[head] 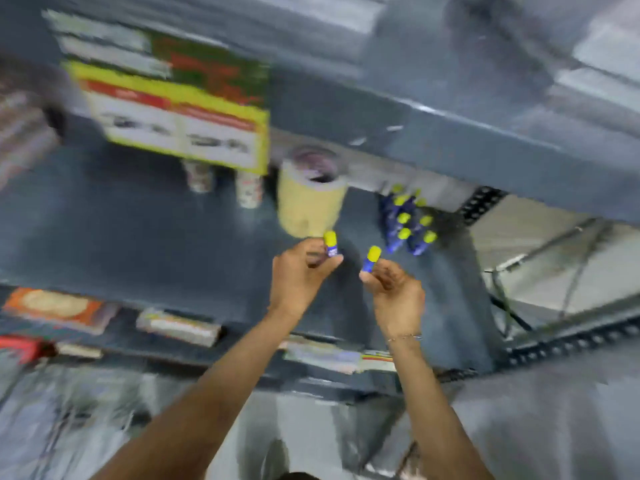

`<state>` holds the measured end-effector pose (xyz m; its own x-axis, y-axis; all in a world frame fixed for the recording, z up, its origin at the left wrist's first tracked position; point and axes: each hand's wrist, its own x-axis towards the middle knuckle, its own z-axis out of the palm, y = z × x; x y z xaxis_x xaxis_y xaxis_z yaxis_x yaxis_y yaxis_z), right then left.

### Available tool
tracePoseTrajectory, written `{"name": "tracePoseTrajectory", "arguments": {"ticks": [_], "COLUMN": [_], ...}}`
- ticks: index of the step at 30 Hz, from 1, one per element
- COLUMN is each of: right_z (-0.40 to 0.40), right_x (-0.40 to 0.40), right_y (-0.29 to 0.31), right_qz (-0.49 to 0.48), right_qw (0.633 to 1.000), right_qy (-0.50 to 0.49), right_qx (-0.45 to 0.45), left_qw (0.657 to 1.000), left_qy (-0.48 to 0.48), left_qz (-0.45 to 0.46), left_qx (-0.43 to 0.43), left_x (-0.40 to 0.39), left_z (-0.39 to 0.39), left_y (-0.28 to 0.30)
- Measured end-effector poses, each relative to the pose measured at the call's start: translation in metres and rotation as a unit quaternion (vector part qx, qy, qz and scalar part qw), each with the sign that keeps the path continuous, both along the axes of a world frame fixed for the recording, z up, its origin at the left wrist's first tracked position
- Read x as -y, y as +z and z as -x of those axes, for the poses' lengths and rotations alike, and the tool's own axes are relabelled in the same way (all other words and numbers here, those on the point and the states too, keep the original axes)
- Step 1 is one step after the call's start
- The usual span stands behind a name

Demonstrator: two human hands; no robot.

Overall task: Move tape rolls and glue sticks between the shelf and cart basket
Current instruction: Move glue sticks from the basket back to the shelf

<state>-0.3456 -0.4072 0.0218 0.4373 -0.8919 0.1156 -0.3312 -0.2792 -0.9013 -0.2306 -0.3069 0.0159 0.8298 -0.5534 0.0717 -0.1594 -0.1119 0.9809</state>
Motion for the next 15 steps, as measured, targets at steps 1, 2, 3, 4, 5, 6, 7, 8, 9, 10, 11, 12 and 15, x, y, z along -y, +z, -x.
{"name": "tracePoseTrajectory", "arguments": {"ticks": [1,2,3,4,5,6,7,8,9,10,11,12,15], "right_z": [0.012,0.024,0.033,0.039,0.042,0.045,0.046,0.047,0.047,0.047,0.049,0.049,0.047], "right_x": [0.019,0.038,0.054,0.069,0.082,0.095,0.106,0.115,0.122,0.127,0.127,0.127,0.130], "right_y": [-0.002,-0.004,-0.007,-0.008,-0.011,-0.015,-0.018,-0.019,-0.023,-0.025,-0.027,-0.031,-0.041], "right_qz": [0.022,0.038,0.043,0.039,0.021,-0.013,-0.039,-0.058,-0.060,-0.048,-0.052,-0.047,-0.043], "right_qw": [0.999,0.998,0.996,0.995,0.995,0.996,0.996,0.996,0.996,0.996,0.995,0.994,0.994], "right_qy": [-0.030,-0.054,-0.073,-0.089,-0.099,-0.092,-0.077,-0.073,-0.070,-0.065,-0.059,-0.061,-0.047], "right_qx": [-0.009,-0.008,-0.007,-0.006,0.000,0.011,0.012,0.008,-0.007,-0.036,-0.060,-0.075,-0.090], "left_qw": [1.000,0.999,0.998,0.996,0.995,0.994,0.993,0.991,0.990,0.988,0.987,0.987,0.991], "left_qy": [-0.015,-0.035,-0.054,-0.070,-0.080,-0.087,-0.091,-0.095,-0.100,-0.103,-0.105,-0.102,-0.083], "left_qz": [-0.011,-0.024,-0.036,-0.047,-0.059,-0.070,-0.079,-0.087,-0.095,-0.100,-0.104,-0.102,-0.087], "left_qx": [-0.010,-0.019,-0.018,-0.008,0.003,0.012,0.019,0.025,0.033,0.047,0.059,0.065,0.059], "left_x": [0.020,0.040,0.056,0.071,0.083,0.094,0.103,0.112,0.119,0.125,0.130,0.134,0.140], "left_z": [0.008,0.017,0.023,0.030,0.034,0.039,0.043,0.047,0.051,0.053,0.057,0.060,0.059], "left_y": [-0.004,-0.007,-0.011,-0.016,-0.020,-0.024,-0.027,-0.030,-0.032,-0.034,-0.036,-0.038,-0.041]}}
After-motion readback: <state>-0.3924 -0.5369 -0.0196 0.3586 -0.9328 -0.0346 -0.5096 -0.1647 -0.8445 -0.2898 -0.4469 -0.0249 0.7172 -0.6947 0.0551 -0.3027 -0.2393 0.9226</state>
